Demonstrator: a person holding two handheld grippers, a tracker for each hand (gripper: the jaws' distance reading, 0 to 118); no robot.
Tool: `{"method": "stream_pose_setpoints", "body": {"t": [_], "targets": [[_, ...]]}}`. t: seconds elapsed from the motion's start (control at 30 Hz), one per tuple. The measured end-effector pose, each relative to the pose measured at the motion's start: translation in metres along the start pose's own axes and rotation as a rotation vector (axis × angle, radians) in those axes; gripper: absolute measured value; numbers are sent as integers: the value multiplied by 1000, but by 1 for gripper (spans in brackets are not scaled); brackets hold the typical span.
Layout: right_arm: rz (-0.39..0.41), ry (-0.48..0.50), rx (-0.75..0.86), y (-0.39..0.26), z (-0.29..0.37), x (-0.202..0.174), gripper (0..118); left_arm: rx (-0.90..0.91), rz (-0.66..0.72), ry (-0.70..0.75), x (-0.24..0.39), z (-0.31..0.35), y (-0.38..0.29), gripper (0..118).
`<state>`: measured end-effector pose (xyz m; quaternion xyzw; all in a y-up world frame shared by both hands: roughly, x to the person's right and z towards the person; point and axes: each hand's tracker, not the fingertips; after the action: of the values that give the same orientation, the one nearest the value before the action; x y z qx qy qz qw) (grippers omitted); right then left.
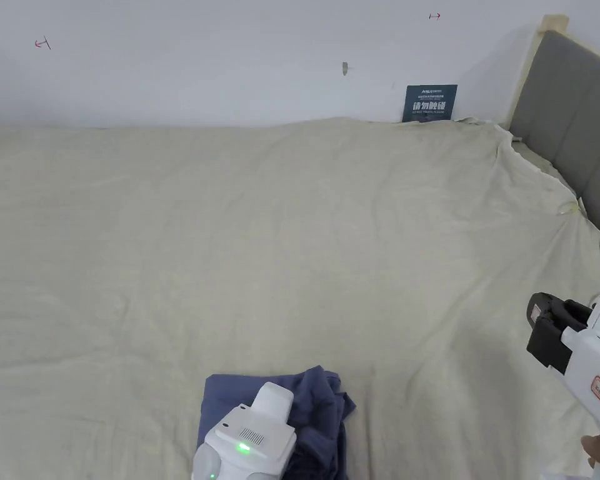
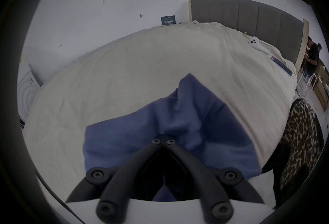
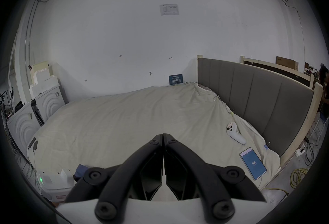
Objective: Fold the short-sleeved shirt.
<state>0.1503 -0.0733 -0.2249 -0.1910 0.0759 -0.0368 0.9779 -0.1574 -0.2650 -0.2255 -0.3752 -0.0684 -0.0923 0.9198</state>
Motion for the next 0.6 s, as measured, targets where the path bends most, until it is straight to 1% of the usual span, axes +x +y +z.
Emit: {"method": "stream_pose_setpoints", "body": {"t": [0.07, 0.23, 0.37, 0.43, 0.6], "targets": [[-2, -7, -2, -1, -1, 2, 0, 12, 15, -25, 8, -1, 4, 0], [-12, -11, -6, -1, -2, 4, 0, 32, -31, -71, 36, -2, 12, 0], [-11, -15, -8, -1, -1, 5, 0, 31, -27, -98, 53, -10, 17, 0], [-8, -19, -12, -1, -2, 6, 0, 45, -63, -117, 64, -9, 16, 0], [-7, -26, -16, -2, 0, 8, 0, 32, -65, -121, 66, -11, 16, 0]]}}
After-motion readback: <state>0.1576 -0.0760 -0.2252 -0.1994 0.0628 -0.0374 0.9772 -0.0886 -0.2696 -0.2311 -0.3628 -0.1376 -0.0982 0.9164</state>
